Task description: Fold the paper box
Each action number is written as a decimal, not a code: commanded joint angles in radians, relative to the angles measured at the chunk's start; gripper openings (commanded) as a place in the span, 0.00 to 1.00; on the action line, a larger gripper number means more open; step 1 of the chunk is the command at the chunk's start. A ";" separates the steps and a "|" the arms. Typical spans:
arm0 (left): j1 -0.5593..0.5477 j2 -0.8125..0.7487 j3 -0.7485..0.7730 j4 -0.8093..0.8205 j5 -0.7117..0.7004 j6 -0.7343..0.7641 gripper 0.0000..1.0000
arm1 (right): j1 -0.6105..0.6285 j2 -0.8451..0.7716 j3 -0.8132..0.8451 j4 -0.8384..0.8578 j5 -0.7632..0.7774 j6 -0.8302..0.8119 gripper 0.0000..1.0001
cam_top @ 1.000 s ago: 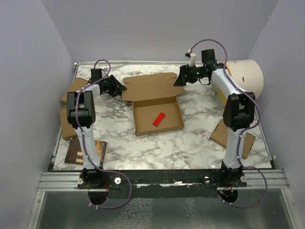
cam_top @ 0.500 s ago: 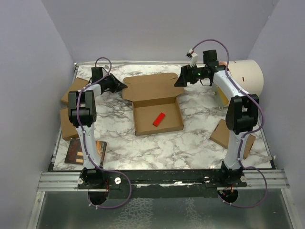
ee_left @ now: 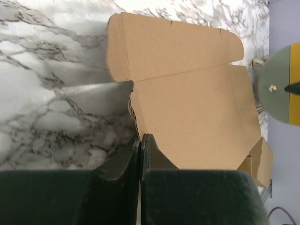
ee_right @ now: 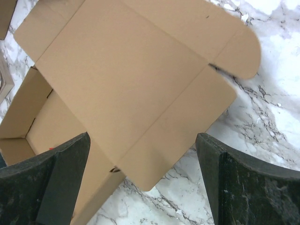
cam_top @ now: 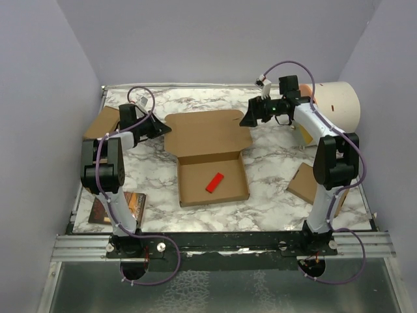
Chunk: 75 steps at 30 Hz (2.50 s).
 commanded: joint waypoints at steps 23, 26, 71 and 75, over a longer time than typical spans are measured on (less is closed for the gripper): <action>0.029 -0.411 -0.391 0.403 -0.059 0.230 0.00 | 0.000 0.079 0.030 0.099 -0.046 0.109 0.88; 0.029 -0.422 -0.412 0.458 -0.051 0.222 0.00 | -0.002 0.093 0.037 0.096 -0.080 0.108 0.81; 0.027 -0.303 -0.212 0.429 0.106 0.072 0.21 | 0.000 -0.018 0.131 0.209 -0.166 -0.129 0.01; 0.026 -0.296 -0.188 0.407 0.116 0.085 0.23 | 0.000 -0.027 0.128 0.208 -0.157 -0.157 0.01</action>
